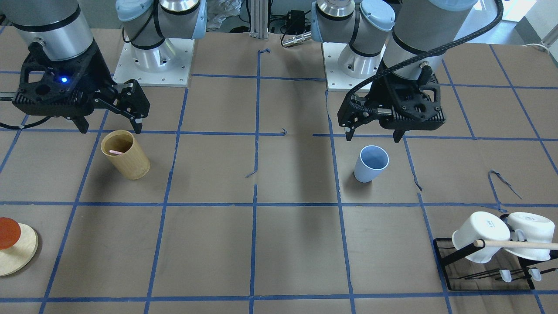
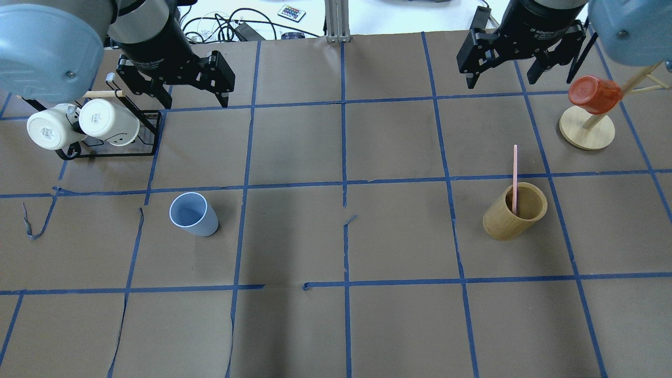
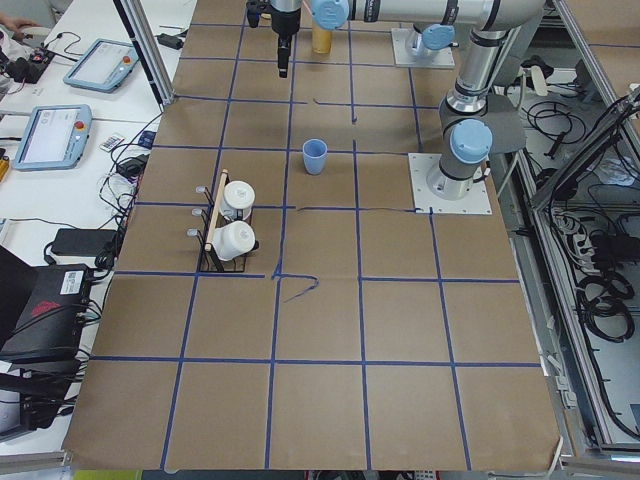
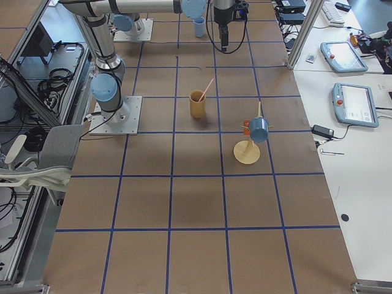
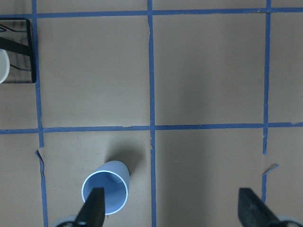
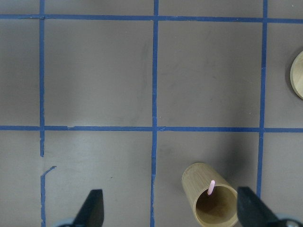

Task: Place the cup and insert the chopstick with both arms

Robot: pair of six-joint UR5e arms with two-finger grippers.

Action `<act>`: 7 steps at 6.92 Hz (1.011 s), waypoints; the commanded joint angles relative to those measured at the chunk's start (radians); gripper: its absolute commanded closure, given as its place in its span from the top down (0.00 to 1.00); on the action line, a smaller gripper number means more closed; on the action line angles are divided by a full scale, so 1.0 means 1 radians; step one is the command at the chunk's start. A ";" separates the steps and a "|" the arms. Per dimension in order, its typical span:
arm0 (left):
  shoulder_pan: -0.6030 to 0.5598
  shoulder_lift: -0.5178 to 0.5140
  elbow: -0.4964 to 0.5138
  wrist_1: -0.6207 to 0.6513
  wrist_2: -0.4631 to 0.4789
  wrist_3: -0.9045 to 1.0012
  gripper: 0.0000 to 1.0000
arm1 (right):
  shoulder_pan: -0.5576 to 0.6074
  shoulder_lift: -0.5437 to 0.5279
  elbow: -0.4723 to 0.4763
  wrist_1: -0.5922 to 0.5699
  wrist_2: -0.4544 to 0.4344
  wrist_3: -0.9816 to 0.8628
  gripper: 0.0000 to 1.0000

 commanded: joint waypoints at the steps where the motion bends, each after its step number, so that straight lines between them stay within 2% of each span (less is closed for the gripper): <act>1: 0.000 -0.004 0.000 0.002 -0.006 -0.001 1.00 | 0.000 0.000 0.000 0.000 -0.001 0.000 1.00; 5: 0.002 -0.007 -0.002 0.000 -0.007 0.000 1.00 | 0.000 0.000 0.000 0.000 -0.001 0.000 1.00; 7: 0.000 0.010 -0.035 0.000 -0.007 0.000 1.00 | 0.000 0.000 0.000 0.000 0.000 0.000 1.00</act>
